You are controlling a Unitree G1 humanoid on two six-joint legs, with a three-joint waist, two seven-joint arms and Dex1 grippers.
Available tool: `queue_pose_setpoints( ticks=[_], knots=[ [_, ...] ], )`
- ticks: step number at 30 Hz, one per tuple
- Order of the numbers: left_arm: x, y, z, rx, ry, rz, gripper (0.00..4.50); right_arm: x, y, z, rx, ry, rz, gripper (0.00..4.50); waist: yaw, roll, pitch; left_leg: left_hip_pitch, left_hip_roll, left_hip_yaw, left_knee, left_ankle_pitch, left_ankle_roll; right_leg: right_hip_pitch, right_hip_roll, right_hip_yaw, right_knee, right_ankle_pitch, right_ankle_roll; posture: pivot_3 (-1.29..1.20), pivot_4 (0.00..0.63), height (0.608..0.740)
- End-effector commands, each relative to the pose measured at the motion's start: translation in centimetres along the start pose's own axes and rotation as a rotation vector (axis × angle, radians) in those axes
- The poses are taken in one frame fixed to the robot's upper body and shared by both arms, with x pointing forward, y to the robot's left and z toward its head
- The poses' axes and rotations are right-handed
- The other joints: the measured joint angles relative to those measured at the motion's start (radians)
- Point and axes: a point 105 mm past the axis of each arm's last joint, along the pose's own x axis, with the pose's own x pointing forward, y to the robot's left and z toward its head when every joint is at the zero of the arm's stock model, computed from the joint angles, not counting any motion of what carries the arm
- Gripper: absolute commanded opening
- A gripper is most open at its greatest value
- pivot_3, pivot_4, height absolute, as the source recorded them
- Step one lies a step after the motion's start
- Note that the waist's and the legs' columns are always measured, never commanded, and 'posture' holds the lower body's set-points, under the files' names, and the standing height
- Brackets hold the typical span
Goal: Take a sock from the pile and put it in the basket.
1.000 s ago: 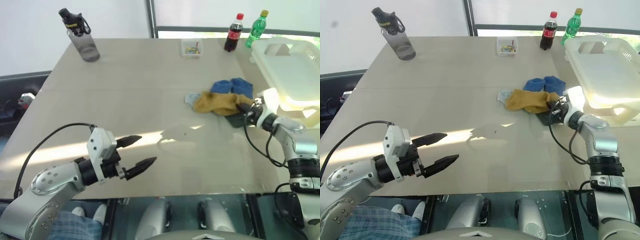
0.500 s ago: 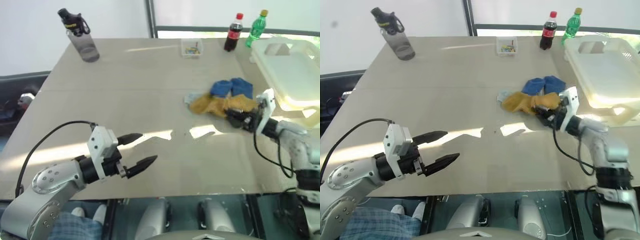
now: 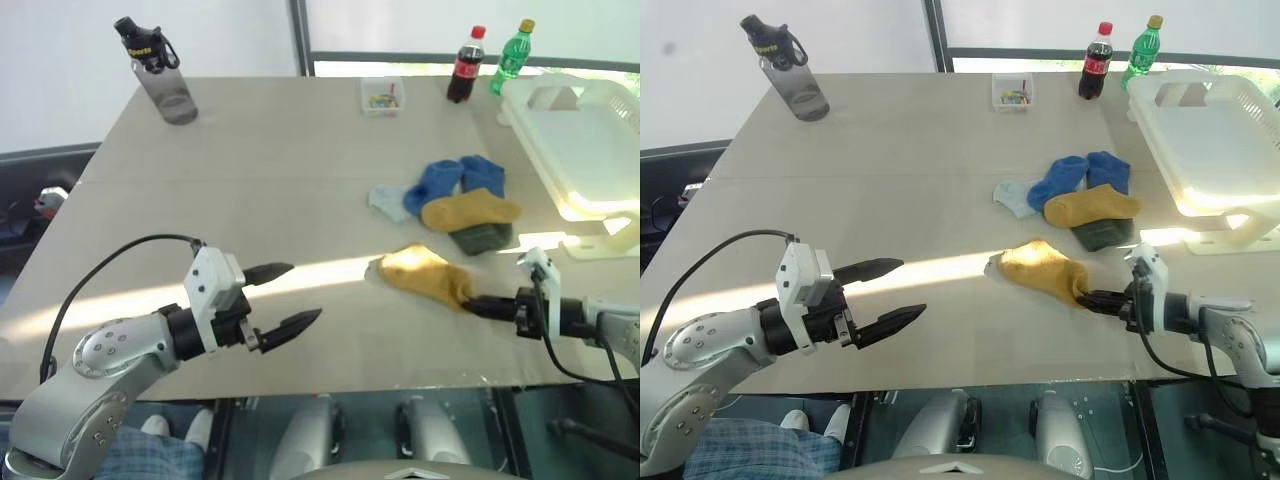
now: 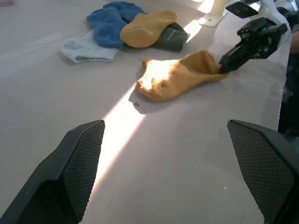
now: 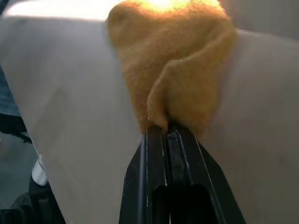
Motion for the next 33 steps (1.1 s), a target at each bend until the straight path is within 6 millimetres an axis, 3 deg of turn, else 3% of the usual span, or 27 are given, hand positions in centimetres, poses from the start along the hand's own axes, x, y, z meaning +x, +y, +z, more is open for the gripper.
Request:
queue_pose_setpoints(
  ticks=[1,6,10,15,23,30,33],
  knots=[
    [0.0,-0.1,0.6,0.028,-0.011,-0.014,4.5,-2.2,0.2,3.0,-0.014,-0.126,0.007,0.06,0.001,0.0,0.0,0.0,0.0,0.0,0.0,0.0,0.0,0.0,0.0,0.0,0.0,0.0,0.0,0.0,0.15,0.74],
    [0.0,-0.1,0.5,0.028,-0.012,-0.027,4.5,-5.6,3.8,7.0,-0.016,-0.271,0.172,0.06,0.009,0.0,0.0,0.0,0.0,0.0,0.0,0.0,0.001,0.0,0.001,0.0,0.0,0.0,0.0,0.0,0.15,0.74],
    [0.1,0.0,0.4,0.027,-0.011,-0.031,4.5,-5.4,6.9,9.5,-0.025,-0.344,0.332,0.06,0.012,0.0,0.0,0.0,0.001,0.0,0.0,-0.001,0.001,0.0,0.001,0.0,0.0,0.0,0.0,0.0,0.15,0.74],
    [0.4,-0.2,0.2,0.026,-0.007,-0.047,4.5,-1.5,9.9,10.6,-0.021,-0.328,0.467,0.06,0.012,0.0,0.0,0.0,0.001,0.0,0.0,-0.001,0.002,0.0,0.001,0.0,0.0,0.0,0.0,0.0,0.15,0.74],
    [0.3,-0.1,0.2,0.031,-0.005,-0.042,4.5,6.5,8.7,7.7,-0.005,-0.111,0.226,0.06,0.013,-0.001,0.0,-0.002,0.0,0.0,0.0,0.002,-0.003,-0.002,0.0,0.0,-0.002,0.0,0.0,0.0,0.15,0.74],
    [0.1,-0.4,-0.2,0.024,-0.003,-0.036,4.5,9.0,9.8,7.5,0.028,-0.129,0.25,0.06,0.012,-0.001,0.0,-0.005,0.0,0.0,0.0,0.002,-0.003,-0.005,0.001,-0.001,-0.001,0.0,0.0,0.0,0.15,0.74],
    [0.0,-0.3,-0.1,0.025,-0.003,-0.033,4.5,9.8,10.4,7.3,0.036,-0.129,0.269,0.86,0.011,-0.001,0.0,-0.005,0.0,0.0,0.0,0.002,-0.003,-0.005,0.001,-0.001,0.0,0.0,0.0,0.0,0.15,0.74]
  ],
)
